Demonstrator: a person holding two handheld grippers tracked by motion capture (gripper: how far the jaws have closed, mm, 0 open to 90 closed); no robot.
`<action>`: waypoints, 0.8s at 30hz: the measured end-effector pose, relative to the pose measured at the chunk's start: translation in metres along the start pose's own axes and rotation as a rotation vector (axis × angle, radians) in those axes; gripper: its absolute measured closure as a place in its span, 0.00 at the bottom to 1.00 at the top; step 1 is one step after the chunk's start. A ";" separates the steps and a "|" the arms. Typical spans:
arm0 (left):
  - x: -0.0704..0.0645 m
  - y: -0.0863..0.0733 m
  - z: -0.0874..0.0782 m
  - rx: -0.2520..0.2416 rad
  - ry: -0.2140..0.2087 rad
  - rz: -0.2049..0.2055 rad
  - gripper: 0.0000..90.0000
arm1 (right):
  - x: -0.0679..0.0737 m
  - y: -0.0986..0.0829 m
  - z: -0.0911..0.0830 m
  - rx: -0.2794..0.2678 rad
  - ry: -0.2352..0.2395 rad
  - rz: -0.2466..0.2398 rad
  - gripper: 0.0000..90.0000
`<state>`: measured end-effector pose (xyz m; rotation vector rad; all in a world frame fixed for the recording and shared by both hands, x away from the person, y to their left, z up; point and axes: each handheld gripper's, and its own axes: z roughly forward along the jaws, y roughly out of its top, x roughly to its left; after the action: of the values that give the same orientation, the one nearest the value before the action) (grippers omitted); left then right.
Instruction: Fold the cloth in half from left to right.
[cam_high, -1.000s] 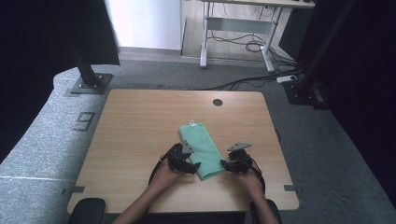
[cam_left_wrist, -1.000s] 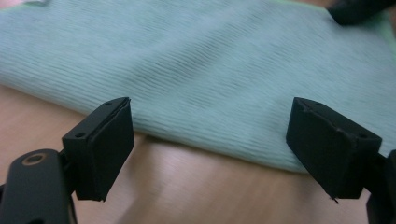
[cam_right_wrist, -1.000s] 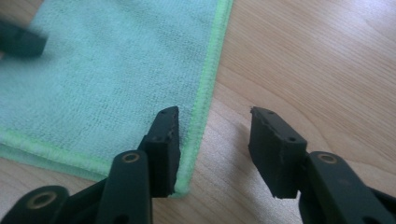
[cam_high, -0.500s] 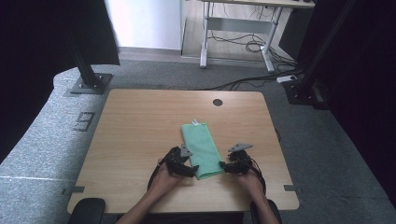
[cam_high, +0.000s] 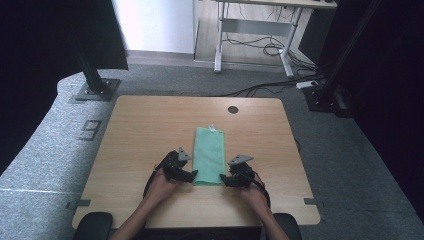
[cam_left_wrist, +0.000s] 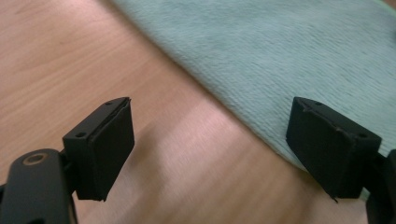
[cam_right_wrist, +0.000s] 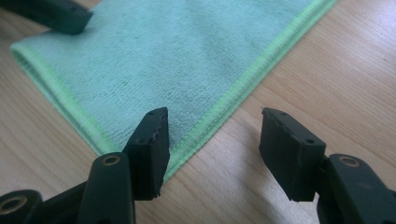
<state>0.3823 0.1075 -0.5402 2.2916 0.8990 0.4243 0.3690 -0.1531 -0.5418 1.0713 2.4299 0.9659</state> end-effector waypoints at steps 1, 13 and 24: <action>-0.002 -0.002 -0.002 -0.001 -0.008 -0.002 0.17 | 0.000 0.000 0.001 -0.006 0.002 0.010 0.47; -0.005 -0.019 -0.018 0.023 -0.035 0.000 0.17 | 0.010 0.004 0.005 -0.014 0.012 0.010 0.50; 0.015 -0.025 -0.018 0.016 -0.025 -0.061 0.17 | 0.015 0.012 0.015 -0.025 0.031 0.010 0.43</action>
<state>0.3722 0.1403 -0.5418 2.2729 0.9608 0.3620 0.3733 -0.1292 -0.5451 1.0680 2.4330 1.0208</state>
